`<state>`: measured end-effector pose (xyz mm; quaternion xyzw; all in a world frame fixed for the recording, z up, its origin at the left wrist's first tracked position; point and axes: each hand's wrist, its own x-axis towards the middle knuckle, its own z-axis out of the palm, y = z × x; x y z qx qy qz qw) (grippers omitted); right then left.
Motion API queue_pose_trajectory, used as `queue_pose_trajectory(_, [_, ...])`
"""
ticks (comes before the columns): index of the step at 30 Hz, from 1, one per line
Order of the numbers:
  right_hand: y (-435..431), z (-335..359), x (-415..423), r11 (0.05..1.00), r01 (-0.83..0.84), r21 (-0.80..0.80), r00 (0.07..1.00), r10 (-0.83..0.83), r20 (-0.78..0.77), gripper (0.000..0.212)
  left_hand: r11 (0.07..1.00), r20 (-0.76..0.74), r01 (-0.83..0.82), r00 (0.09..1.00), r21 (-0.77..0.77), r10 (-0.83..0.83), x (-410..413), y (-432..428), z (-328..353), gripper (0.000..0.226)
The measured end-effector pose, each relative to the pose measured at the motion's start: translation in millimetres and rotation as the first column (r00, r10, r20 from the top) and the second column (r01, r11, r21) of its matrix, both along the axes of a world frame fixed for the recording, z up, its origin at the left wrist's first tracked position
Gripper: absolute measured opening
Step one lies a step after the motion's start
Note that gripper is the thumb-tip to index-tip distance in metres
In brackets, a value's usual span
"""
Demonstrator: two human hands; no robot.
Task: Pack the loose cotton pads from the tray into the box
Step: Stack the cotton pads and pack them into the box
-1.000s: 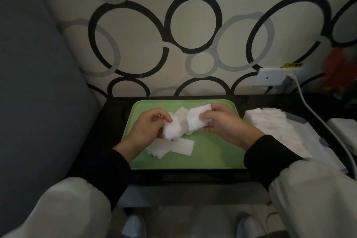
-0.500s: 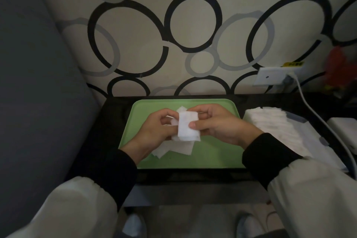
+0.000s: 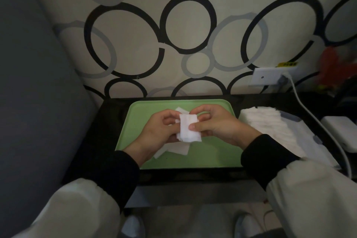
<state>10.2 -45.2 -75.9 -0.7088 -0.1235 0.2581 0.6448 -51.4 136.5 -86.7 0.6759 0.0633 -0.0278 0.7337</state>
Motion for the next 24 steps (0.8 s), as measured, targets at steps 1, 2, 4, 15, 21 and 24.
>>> queue_pose_trajectory(1, [-1.1,0.3,-0.4,1.000,0.003,-0.003,1.000,-0.003,0.001,0.035,1.000,0.001,0.006,1.000,-0.009,-0.006,-0.6,-1.0,0.5,0.015])
queue_pose_trajectory(2, [-2.2,0.6,-0.8,1.000,0.007,-0.008,1.000,-0.007,0.004,0.035,1.000,0.003,0.011,1.000,-0.012,-0.011,-1.5,-2.8,2.4,0.013])
queue_pose_trajectory(4, [-3.8,1.0,-1.4,0.999,0.013,-0.031,1.000,-0.013,0.023,0.036,1.000,0.004,0.020,1.000,-0.001,-0.020,-2.2,-5.8,5.1,0.011])
queue_pose_trajectory(15, [-20.8,12.2,-18.4,0.998,0.000,-0.069,0.994,0.007,0.111,0.036,0.974,0.087,-0.002,0.996,0.225,-0.018,-14.0,-23.2,12.1,0.065])
queue_pose_trajectory(21, [-47.6,24.6,-38.9,0.972,0.007,-0.236,0.981,0.039,0.192,0.018,0.906,0.162,-0.021,0.985,0.422,-0.052,-19.2,-47.4,20.0,0.073])
queue_pose_trajectory(24, [-66.1,26.9,-50.5,0.971,0.040,-0.234,0.970,0.018,0.242,0.021,0.877,0.211,-0.047,0.975,0.479,-0.063,-24.9,-70.5,21.4,0.073])
